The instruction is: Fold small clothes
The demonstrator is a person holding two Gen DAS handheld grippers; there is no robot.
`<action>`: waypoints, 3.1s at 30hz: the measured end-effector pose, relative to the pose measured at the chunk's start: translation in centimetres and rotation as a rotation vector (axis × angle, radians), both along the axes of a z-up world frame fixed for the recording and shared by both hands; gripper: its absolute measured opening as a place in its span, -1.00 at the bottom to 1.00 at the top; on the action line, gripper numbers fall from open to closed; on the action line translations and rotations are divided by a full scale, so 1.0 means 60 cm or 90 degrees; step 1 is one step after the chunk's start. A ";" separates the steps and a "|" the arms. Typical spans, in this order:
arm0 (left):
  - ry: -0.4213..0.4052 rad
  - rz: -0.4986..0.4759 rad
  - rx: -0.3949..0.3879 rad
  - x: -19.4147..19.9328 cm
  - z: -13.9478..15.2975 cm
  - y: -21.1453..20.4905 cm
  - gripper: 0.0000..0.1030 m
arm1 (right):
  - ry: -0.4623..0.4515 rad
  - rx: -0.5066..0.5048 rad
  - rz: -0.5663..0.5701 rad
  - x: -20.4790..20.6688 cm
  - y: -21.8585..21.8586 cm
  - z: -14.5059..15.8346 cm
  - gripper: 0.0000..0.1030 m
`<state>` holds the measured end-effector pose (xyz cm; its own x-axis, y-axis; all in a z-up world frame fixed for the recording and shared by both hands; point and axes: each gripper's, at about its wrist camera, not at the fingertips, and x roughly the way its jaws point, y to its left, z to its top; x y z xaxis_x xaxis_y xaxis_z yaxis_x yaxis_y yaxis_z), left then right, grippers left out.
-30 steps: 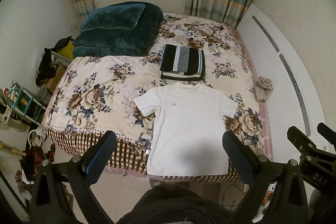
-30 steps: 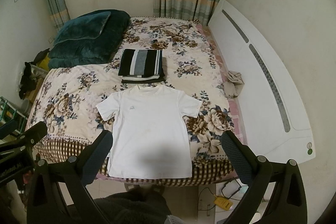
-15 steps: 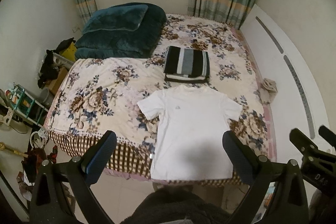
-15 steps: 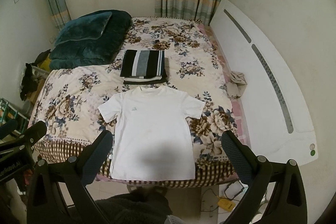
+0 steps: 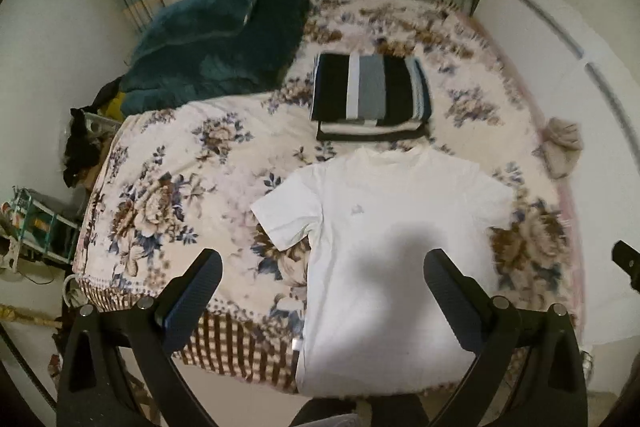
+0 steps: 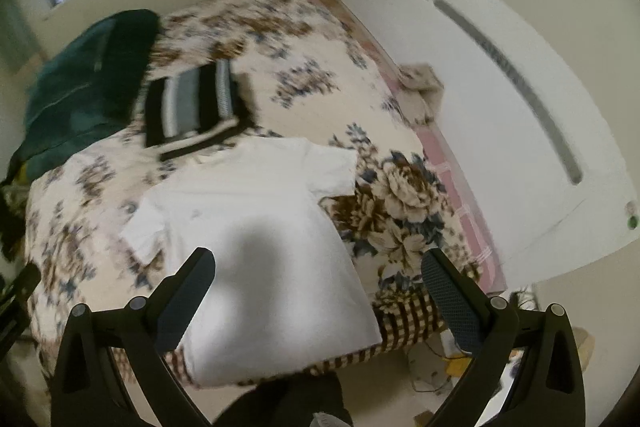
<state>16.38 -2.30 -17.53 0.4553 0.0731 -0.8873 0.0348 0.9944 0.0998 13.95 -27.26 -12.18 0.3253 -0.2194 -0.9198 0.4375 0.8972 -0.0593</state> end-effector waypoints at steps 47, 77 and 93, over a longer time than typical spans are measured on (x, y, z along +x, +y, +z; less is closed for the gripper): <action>0.155 0.384 0.000 0.132 -0.565 0.225 0.99 | 0.120 0.054 0.363 0.383 0.212 -0.808 -0.07; 0.135 0.434 -0.082 0.174 -0.610 0.302 0.96 | 0.086 -0.087 0.332 0.527 0.332 -0.809 -0.94; 0.154 0.611 -0.589 0.158 -0.708 0.349 0.50 | 0.139 0.188 0.067 0.365 0.086 -0.780 0.00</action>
<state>25.83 18.66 -60.01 0.3895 -0.3912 -0.8338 -0.7832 0.3357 -0.5234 35.85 -22.12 -58.98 0.1208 0.0901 -0.9886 0.3484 0.9287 0.1272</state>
